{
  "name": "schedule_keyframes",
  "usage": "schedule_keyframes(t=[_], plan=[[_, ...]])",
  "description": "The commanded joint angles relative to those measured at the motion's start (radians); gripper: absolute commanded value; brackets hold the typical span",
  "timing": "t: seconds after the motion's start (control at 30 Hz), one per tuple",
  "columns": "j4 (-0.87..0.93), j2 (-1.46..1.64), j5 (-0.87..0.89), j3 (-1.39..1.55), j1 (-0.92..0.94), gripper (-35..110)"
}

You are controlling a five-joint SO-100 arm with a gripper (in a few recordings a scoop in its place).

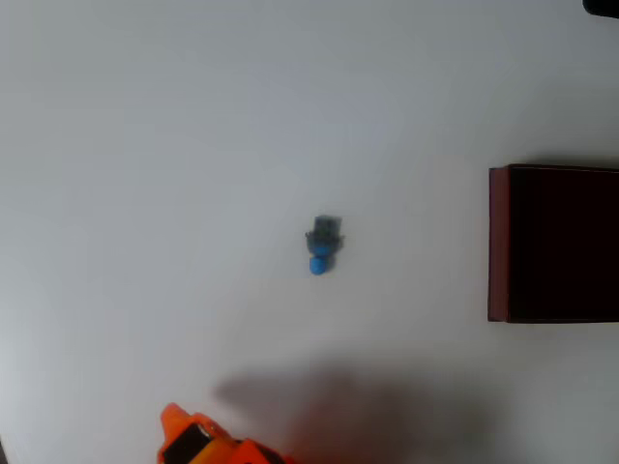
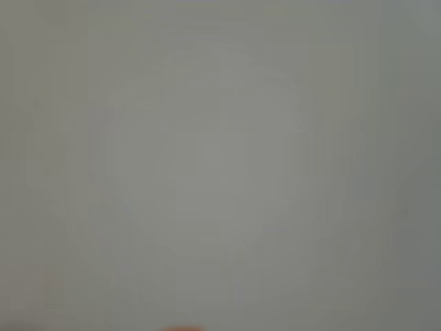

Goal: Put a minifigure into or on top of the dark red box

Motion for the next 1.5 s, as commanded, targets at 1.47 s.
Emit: schedule_keyframes(t=[1.47], plan=[[0.100,-0.083,1.528,-0.058,0.764,16]])
